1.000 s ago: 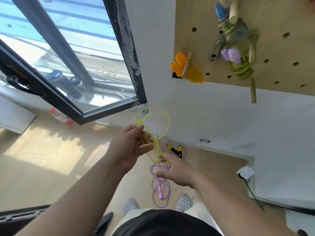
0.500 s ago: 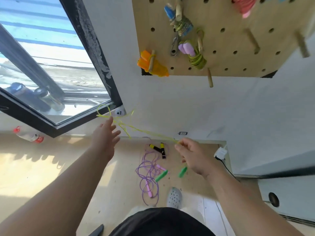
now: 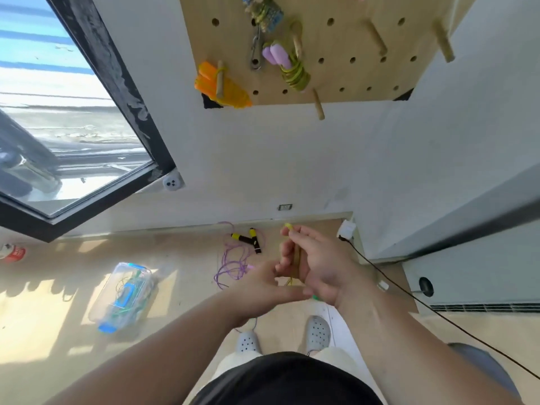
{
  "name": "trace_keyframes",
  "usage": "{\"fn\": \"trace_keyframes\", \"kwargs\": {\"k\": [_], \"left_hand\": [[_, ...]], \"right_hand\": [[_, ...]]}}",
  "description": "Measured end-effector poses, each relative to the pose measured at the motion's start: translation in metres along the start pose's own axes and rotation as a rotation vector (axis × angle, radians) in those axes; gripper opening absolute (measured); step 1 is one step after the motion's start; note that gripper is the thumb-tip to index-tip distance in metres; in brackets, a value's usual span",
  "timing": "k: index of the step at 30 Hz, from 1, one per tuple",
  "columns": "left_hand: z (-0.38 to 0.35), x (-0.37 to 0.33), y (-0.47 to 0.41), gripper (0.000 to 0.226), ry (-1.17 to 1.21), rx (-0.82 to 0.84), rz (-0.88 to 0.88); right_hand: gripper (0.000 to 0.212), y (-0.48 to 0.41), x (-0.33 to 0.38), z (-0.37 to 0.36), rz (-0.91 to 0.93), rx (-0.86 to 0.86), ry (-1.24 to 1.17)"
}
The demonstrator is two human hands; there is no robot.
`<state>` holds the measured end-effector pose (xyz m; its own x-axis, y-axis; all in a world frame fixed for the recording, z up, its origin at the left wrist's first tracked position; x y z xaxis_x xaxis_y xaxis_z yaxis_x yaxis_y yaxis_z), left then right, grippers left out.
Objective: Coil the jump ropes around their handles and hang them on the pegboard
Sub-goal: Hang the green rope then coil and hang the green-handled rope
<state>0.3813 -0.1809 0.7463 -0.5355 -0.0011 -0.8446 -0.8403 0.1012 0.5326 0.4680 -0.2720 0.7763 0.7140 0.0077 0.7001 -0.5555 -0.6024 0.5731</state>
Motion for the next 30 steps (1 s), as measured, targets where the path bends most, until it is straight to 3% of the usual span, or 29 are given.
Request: {"fn": "trace_keyframes", "kwargs": {"k": [3,4,6,11,17,19,22,26,30], "left_hand": [[-0.015,0.0,-0.017,0.015,-0.164,-0.09,-0.029],[-0.019,-0.001,-0.02,0.012,-0.218,-0.127,-0.016],[-0.027,-0.003,-0.027,0.029,-0.266,-0.162,0.0],[-0.059,-0.029,-0.046,0.025,-0.398,-0.168,-0.023],[-0.109,-0.073,-0.071,0.022,-0.543,-0.175,-0.005],[-0.124,-0.086,-0.077,0.02,-0.458,-0.211,-0.03],[-0.143,-0.112,-0.081,0.02,-0.06,-0.344,-0.159],[-0.168,-0.145,-0.083,0.02,0.37,-0.405,-0.245],[-0.178,-0.149,-0.09,0.021,0.439,-0.442,-0.222]], "right_hand": [[0.012,0.007,0.016,0.016,0.072,-0.026,-0.199],[0.014,0.01,0.023,0.026,0.105,-0.031,-0.239],[0.019,0.016,0.039,0.051,0.165,-0.043,-0.302],[0.019,0.032,0.073,0.125,0.229,-0.054,-0.385],[0.022,0.052,0.103,0.222,0.229,-0.156,-0.297],[0.022,0.058,0.109,0.246,0.207,-0.177,-0.295],[0.027,0.07,0.113,0.268,0.144,-0.152,-0.187],[0.029,0.093,0.107,0.255,0.072,0.044,0.19],[0.02,0.109,0.106,0.23,0.082,0.266,0.62]]}}
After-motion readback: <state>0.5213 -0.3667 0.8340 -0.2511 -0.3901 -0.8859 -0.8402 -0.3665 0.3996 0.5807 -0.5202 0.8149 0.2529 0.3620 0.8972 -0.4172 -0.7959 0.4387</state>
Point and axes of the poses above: each hand's wrist, its own y-axis away from the middle knuckle, its own z-axis out of the back of the hand, x = y × z, the point moved 3 cm from there along -y, towards the middle knuckle, and after that the axes turned 3 degrees about x, right-handed, at the moved point
